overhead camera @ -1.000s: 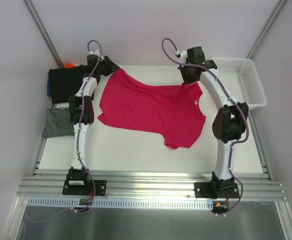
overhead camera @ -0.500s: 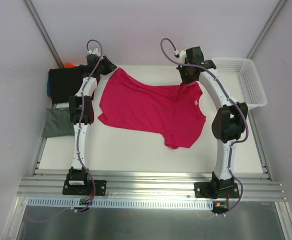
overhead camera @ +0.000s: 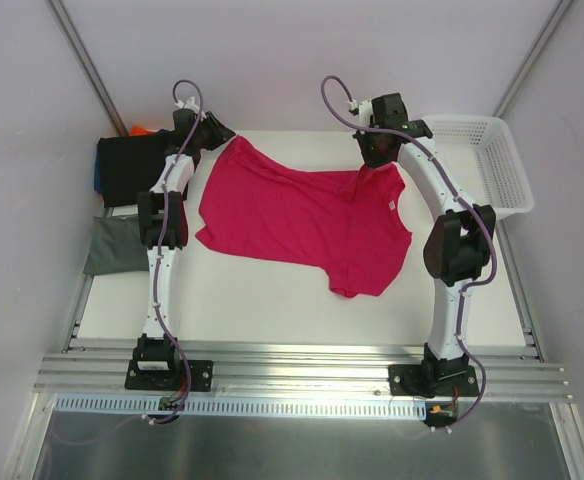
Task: Fold and stack the t-shirts
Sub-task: Fold the tshirt
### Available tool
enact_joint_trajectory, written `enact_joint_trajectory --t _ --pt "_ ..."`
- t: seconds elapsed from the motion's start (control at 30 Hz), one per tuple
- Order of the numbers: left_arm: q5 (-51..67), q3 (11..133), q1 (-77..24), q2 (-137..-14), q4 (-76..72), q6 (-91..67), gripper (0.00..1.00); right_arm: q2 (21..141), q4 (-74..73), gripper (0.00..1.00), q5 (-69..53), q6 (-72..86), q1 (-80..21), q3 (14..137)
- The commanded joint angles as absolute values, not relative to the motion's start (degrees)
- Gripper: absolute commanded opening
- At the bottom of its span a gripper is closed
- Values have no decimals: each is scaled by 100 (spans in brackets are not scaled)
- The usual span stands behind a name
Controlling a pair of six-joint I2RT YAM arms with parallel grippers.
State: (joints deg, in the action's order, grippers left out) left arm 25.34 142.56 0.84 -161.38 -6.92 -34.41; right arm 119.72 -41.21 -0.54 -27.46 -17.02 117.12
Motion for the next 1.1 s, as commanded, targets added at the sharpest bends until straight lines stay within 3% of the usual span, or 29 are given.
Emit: enact_joint_trajectory --t 0.0,0.03,0.1,0.23,0.33,0.37,0.43,0.6,1.07 --pt "2839 14124 141 -15917 -782 -3700 32 11936 -3973 1 -141 -2628 -1740 12067" --pt "2839 14072 149 -15900 -747 -3709 43 11944 -3973 1 -149 -2619 -1758 12093" --pt "2787 14019 149 -15821 -686 -3770 52 11971 -3964 1 -158 -2602 -1749 12146" --pt "2830 13940 158 -15715 -607 -3788 50 12023 -3990 1 -176 -2584 -1758 12173" --pt "2865 13957 158 -15732 -598 -3700 41 12076 -3990 1 -202 -2566 -1758 12190" --pt "2848 13948 158 -15724 -589 -3674 27 12085 -3990 1 -202 -2558 -1758 12208" --pt "2804 13948 158 -15750 -563 -3595 16 12138 -3990 0 -202 -2558 -1758 12217" --pt "2751 14010 150 -15812 -580 -3604 1 12155 -3990 1 -193 -2575 -1749 12234" --pt "2909 13413 149 -14504 -387 -2481 0 11751 -4061 1 -123 -2663 -1758 11830"
